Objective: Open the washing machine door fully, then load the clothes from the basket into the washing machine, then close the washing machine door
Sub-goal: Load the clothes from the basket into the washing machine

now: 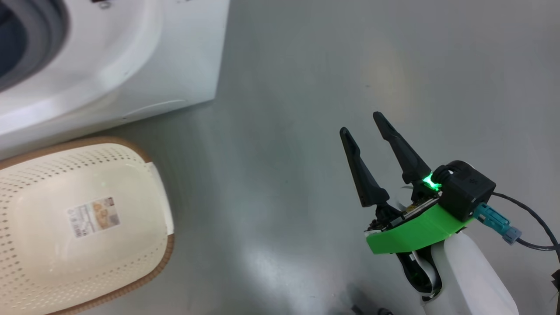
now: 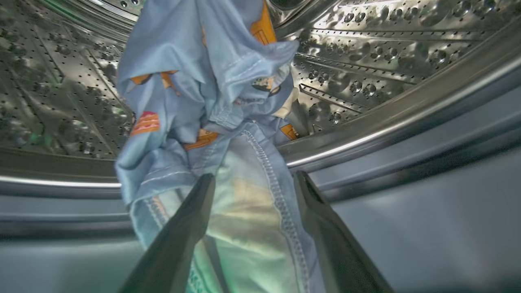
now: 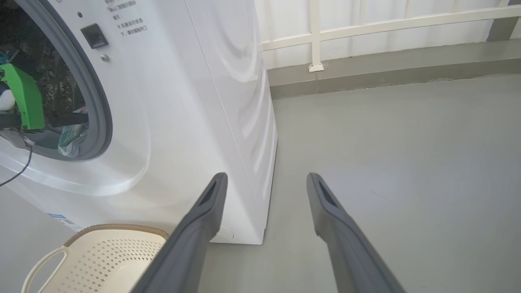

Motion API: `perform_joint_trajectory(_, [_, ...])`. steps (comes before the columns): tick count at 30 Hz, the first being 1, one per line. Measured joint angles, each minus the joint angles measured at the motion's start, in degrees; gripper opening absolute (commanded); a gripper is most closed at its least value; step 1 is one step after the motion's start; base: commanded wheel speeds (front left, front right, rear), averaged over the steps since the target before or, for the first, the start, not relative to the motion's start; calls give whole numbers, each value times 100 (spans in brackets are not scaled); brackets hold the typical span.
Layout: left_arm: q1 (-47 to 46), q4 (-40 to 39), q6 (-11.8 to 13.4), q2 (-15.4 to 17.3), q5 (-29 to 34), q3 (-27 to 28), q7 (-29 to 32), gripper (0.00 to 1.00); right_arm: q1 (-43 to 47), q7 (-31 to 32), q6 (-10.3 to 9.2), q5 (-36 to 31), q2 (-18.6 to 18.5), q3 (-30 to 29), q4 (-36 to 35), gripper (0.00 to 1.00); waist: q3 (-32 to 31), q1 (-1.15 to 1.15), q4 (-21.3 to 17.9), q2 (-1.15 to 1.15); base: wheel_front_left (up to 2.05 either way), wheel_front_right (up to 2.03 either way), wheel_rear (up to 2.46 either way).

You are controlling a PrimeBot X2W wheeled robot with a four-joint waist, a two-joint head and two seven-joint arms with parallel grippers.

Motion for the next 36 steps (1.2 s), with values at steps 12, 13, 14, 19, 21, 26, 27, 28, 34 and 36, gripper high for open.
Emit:
perform_joint_trajectory(12, [-424,-107,24,478,-3,2,1083,74,-67,0,0,48,51,-1,21,100,361,0,-354,0,0,0,0])
perform_joint_trajectory(13, [-431,-159,33,486,-12,1,1136,46,-68,0,0,48,53,-2,22,100,377,0,-354,0,0,0,0])
perform_joint_trajectory(14, [-431,-221,43,485,-35,-4,1183,31,-73,0,0,48,55,-3,23,100,388,0,-350,0,0,0,0])
perform_joint_trajectory(19, [-459,-333,208,483,-53,-12,1329,0,-199,0,0,49,60,1,19,100,421,0,-317,0,0,0,0])
perform_joint_trajectory(21, [-459,-396,238,483,-53,-12,1334,0,-203,0,0,49,60,1,19,100,431,0,-304,0,0,0,0])
perform_joint_trajectory(26, [-464,-542,322,508,-47,-2,1313,0,-203,0,0,53,60,2,16,100,446,0,-290,0,0,0,0])
perform_joint_trajectory(27, [-477,-566,323,515,-47,5,1302,0,-203,0,0,71,60,2,16,100,450,0,-287,0,0,0,0])
perform_joint_trajectory(28, [-492,-595,342,525,-46,21,1271,0,-203,0,0,86,60,3,16,100,454,0,-285,0,0,0,0])
perform_joint_trajectory(34, [-599,-723,424,609,-21,73,1162,0,-203,0,0,89,62,8,15,100,467,0,-274,0,0,0,0])
perform_joint_trajectory(36, [-631,-721,452,636,22,88,1092,0,-203,0,0,91,62,23,13,100,475,0,-280,0,0,0,0])
